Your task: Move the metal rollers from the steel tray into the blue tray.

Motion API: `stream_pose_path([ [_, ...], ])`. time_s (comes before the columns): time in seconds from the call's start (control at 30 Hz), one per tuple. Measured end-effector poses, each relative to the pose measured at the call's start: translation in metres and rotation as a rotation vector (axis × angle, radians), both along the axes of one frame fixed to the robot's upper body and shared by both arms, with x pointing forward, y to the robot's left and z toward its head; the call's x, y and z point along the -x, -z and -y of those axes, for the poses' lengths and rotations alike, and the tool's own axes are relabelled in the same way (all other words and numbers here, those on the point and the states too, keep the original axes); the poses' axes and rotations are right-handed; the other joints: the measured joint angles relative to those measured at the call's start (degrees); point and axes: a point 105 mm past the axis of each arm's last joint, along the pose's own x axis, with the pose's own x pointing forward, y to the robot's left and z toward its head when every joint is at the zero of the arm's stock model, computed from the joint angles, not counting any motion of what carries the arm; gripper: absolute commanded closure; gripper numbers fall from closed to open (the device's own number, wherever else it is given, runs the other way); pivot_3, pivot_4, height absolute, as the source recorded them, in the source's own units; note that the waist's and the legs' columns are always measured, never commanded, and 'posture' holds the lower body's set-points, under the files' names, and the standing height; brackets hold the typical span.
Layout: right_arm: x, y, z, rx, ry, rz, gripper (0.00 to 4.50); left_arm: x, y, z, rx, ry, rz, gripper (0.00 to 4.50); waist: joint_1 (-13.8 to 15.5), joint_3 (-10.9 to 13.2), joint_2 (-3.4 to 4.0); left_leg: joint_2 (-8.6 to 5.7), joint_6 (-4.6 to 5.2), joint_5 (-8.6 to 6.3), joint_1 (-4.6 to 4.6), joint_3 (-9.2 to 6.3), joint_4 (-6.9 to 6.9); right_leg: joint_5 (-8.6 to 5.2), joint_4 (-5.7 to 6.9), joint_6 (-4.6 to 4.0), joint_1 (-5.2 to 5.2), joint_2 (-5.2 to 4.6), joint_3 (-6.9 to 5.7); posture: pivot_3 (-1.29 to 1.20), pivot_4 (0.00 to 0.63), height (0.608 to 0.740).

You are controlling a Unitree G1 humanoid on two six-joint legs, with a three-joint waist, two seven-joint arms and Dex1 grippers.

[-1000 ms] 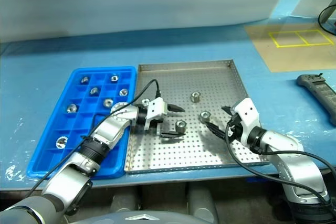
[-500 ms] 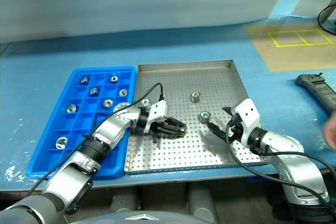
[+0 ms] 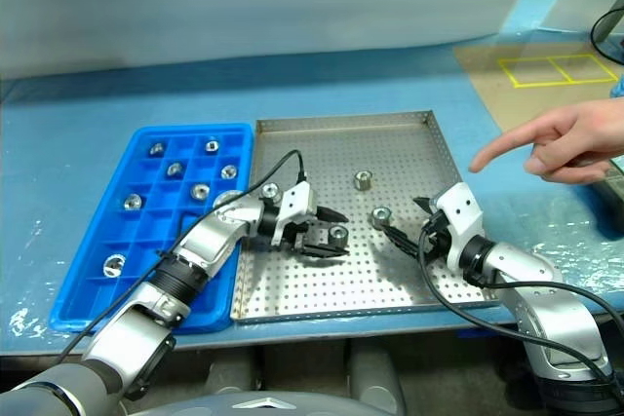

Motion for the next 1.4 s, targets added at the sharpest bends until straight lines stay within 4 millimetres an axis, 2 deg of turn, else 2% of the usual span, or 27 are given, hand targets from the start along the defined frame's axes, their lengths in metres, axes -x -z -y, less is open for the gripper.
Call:
stream_pose_path([
  [0.43, -0.002, -0.003, -0.001, -0.001, -0.008, 0.011, 0.0, 0.005, 0.008, -0.004, -0.064, 0.013, -0.064, 0.3, 0.0, 0.0, 0.0, 0.0, 0.0, 0.0, 0.0, 0.02, -0.04, -0.01, -0.04, 0.01, -0.01, 0.0, 0.0, -0.32, 0.15, 0.74],
  [0.57, -0.002, -0.003, -0.003, -0.009, -0.007, 0.017, 0.0, 0.003, 0.012, -0.001, -0.083, -0.002, -0.068, 1.13, 0.0, 0.0, 0.01, 0.0, 0.0, 0.0, 0.01, 0.02, -0.04, -0.01, -0.05, 0.01, -0.01, 0.0, 0.01, -0.33, 0.15, 0.74],
  [0.77, -0.002, -0.004, -0.004, -0.017, -0.005, 0.024, 0.0, 0.005, 0.019, 0.003, -0.123, 0.009, -0.06, 3.21, 0.0, 0.0, 0.01, 0.0, 0.0, 0.0, 0.02, 0.04, -0.05, -0.01, -0.05, 0.02, -0.01, 0.0, 0.02, -0.33, 0.15, 0.74],
  [1.0, -0.003, -0.005, -0.005, -0.02, -0.007, 0.029, 0.0, 0.0, 0.016, 0.006, -0.092, -0.025, -0.029, 3.22, 0.0, 0.0, 0.01, -0.01, 0.01, -0.01, 0.01, 0.04, -0.04, -0.01, -0.05, 0.02, -0.01, 0.0, 0.02, -0.31, 0.15, 0.74],
  [1.13, -0.004, -0.006, -0.008, -0.025, -0.019, 0.037, 0.0, -0.009, 0.004, 0.006, 0.005, -0.091, -0.02, 3.22, 0.0, 0.0, 0.0, -0.01, 0.01, -0.01, -0.04, 0.04, -0.04, -0.01, -0.06, 0.01, -0.04, 0.0, 0.01, -0.29, 0.15, 0.74],
  [1.3, -0.008, -0.012, -0.016, -0.033, -0.057, 0.061, 0.0, -0.02, -0.018, -0.004, 0.132, -0.202, 0.023, 3.22, 0.0, 0.0, 0.0, 0.0, 0.0, -0.01, -0.06, 0.04, -0.09, -0.01, -0.06, 0.01, -0.1, 0.0, 0.0, -0.24, 0.15, 0.74],
  [1.4, -0.012, -0.013, -0.03, -0.055, -0.116, 0.062, 0.0, -0.027, -0.027, -0.013, 0.207, -0.334, 0.065, 3.22, -0.1, 0.0, -0.01, 0.03, 0.0, 0.0, -0.06, 0.04, -0.09, 0.0, -0.06, 0.01, -0.11, 0.0, -0.01, -0.2, 0.15, 0.74],
])
